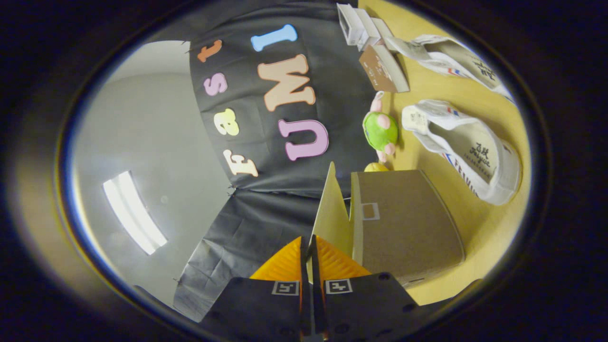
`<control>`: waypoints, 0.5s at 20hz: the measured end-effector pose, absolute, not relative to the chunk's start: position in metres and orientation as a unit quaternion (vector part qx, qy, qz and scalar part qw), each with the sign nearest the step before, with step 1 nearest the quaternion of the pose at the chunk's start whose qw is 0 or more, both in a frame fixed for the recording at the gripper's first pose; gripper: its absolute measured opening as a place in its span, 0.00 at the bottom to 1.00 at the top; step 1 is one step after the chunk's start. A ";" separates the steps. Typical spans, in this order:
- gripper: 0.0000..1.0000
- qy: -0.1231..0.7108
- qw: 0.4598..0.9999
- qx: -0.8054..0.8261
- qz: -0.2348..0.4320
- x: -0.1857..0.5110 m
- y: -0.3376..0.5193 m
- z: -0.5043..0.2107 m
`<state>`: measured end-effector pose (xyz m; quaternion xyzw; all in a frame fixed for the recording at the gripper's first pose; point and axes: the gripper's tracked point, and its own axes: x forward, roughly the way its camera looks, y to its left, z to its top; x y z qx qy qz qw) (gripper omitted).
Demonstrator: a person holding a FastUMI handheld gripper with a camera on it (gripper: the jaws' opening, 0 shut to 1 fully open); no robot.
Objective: Open the storage box then place both shoes into the box .Put the left shoe in first, then the right shoe, with the right side of both shoes facing outward in a uniform manner.
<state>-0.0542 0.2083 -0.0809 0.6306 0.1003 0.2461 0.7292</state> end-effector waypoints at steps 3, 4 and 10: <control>0.06 0.091 0.769 0.574 0.267 -0.057 0.221 -0.057; 0.06 0.086 0.784 0.551 0.274 -0.058 0.226 -0.048; 0.07 0.039 0.854 0.415 0.310 -0.061 0.272 0.008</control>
